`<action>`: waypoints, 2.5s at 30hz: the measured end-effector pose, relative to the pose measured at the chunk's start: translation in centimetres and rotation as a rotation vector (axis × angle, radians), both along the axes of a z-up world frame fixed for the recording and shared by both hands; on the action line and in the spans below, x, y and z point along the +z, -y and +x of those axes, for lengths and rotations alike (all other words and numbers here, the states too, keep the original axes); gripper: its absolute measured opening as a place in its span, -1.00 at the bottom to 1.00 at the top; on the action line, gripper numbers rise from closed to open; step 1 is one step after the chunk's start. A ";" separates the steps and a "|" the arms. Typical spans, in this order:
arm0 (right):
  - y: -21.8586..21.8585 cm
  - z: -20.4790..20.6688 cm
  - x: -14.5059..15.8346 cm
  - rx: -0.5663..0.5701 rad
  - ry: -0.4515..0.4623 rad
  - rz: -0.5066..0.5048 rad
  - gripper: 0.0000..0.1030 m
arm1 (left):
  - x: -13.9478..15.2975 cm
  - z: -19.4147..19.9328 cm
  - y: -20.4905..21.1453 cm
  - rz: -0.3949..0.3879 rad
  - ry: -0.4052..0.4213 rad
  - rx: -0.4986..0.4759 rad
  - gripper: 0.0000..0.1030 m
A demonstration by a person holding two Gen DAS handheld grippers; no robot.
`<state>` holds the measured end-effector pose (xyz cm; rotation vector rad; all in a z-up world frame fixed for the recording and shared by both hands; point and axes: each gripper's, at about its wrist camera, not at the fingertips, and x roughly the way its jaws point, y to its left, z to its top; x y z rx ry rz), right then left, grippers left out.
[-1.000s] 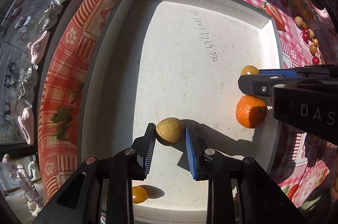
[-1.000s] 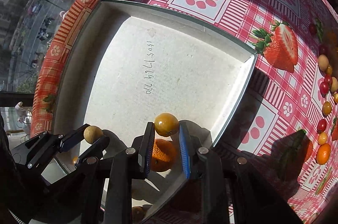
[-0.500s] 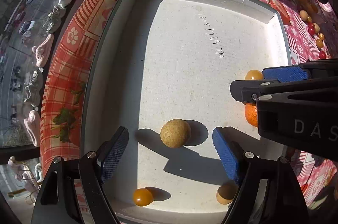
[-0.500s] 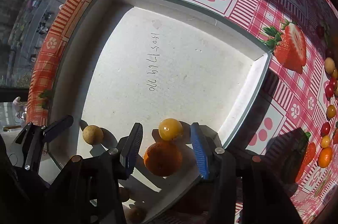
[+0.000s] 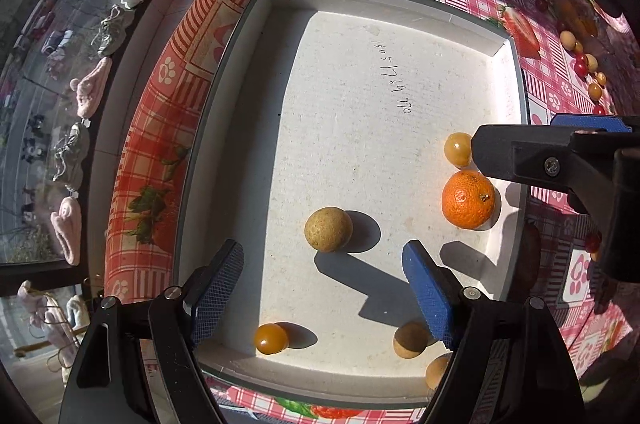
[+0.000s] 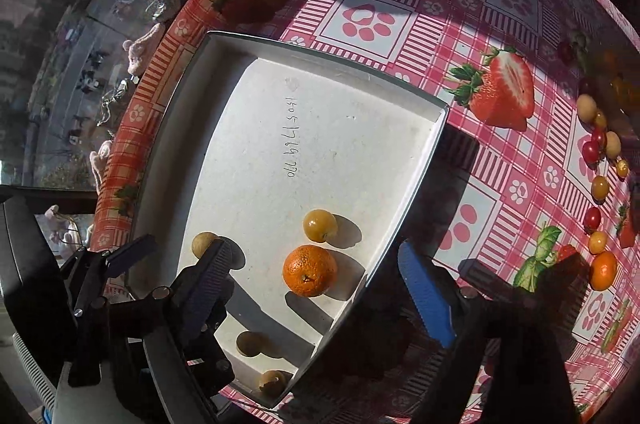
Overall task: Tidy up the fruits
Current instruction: 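Carry the yellow tomato and kiwi into the white tray and release both, then move both open grippers back toward the remaining fruit on the tablecloth, then grasp a tangerine with the right gripper while the left gripper grasps a red cherry tomato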
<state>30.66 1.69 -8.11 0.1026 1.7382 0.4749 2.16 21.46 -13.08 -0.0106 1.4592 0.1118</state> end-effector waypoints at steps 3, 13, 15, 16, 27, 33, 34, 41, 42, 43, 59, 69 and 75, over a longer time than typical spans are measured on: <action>1.5 -0.1 0.6 -0.020 0.010 -0.008 0.71 | 0.7 0.0 0.8 0.008 0.005 -0.024 0.60; 11.2 -0.6 0.9 -0.149 -0.008 -0.040 0.71 | 2.2 1.0 5.2 0.015 0.033 -0.122 0.60; 13.3 -0.8 0.8 -0.174 -0.015 -0.053 0.71 | 2.6 1.2 6.6 0.012 0.037 -0.138 0.60; 14.1 -1.0 0.6 -0.188 -0.019 -0.058 0.71 | 2.7 1.3 7.3 0.010 0.039 -0.146 0.60; 24.8 -4.5 -0.2 -0.375 -0.056 -0.164 0.71 | 3.3 2.7 14.5 -0.015 0.042 -0.264 0.60; 29.8 -6.0 -1.4 -0.486 -0.089 -0.218 0.71 | 2.6 4.2 18.5 -0.043 0.044 -0.336 0.60; 30.3 -6.1 -1.6 -0.499 -0.093 -0.220 0.71 | 2.4 4.4 19.2 -0.046 0.043 -0.350 0.60; 31.9 -5.4 -2.5 -0.498 -0.078 -0.216 0.71 | 1.0 3.1 22.4 -0.072 0.022 -0.409 0.60; 31.9 -5.2 -2.6 -0.489 -0.074 -0.213 0.71 | 0.8 2.6 22.7 -0.071 0.019 -0.422 0.60; 31.8 -4.9 -2.7 -0.479 -0.070 -0.209 0.71 | 0.6 2.1 23.0 -0.069 0.017 -0.435 0.60; 29.3 -1.4 -5.0 -0.362 -0.013 -0.196 0.70 | -2.0 0.4 25.6 -0.109 0.029 -0.496 0.60; 27.4 0.9 -6.9 -0.347 0.010 -0.206 0.03 | -1.1 2.4 26.7 -0.133 0.036 -0.461 0.42; 27.3 1.2 -7.1 -0.345 0.018 -0.203 -0.19 | -0.7 1.3 26.4 -0.135 0.031 -0.471 0.42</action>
